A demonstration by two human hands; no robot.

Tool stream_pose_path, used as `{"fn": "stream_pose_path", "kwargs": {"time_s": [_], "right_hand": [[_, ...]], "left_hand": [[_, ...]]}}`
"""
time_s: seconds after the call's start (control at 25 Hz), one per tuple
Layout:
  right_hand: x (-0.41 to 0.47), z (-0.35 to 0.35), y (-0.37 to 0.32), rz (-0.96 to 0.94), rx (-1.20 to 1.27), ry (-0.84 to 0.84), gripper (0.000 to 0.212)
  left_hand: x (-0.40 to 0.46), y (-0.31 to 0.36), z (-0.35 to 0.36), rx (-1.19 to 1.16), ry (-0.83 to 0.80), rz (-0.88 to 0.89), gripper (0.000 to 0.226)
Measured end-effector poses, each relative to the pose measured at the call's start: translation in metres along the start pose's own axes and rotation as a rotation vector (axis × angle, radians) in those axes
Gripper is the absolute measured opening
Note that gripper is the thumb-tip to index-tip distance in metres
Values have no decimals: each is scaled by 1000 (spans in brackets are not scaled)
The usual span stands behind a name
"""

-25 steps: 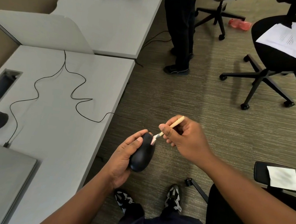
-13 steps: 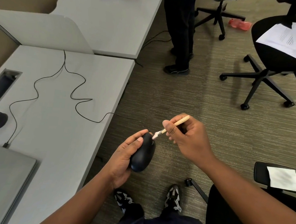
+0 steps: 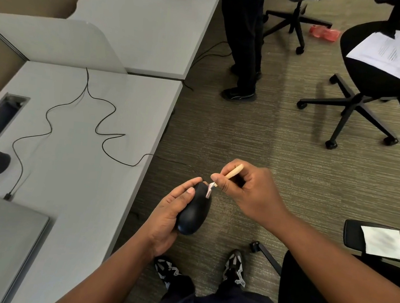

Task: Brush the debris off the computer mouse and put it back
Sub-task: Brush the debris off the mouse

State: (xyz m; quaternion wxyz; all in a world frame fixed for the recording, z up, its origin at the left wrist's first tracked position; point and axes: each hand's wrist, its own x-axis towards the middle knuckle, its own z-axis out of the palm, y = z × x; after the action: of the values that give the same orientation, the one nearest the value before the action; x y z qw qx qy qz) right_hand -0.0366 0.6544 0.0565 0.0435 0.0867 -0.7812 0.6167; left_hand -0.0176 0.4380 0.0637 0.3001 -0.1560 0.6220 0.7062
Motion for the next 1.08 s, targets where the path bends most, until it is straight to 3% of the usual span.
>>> {"fn": "stream_pose_path", "kwargs": {"time_s": [0.36,0.72,0.88,1.08], "right_hand": [[-2,4,7,-139,-178,-3,24],[-5,1,9,-138,-288,-1,27],[-4,-1,4,-27,-81,84,14],[3,-7,-11,380,436,75,28]], "left_hand": [[1,-3,0,-20,3,9,57],[0,1,2,-42,12,-9,52],[2,4,1,-62,18,-13,53],[4,5,1,-93,22,-21,50]]}}
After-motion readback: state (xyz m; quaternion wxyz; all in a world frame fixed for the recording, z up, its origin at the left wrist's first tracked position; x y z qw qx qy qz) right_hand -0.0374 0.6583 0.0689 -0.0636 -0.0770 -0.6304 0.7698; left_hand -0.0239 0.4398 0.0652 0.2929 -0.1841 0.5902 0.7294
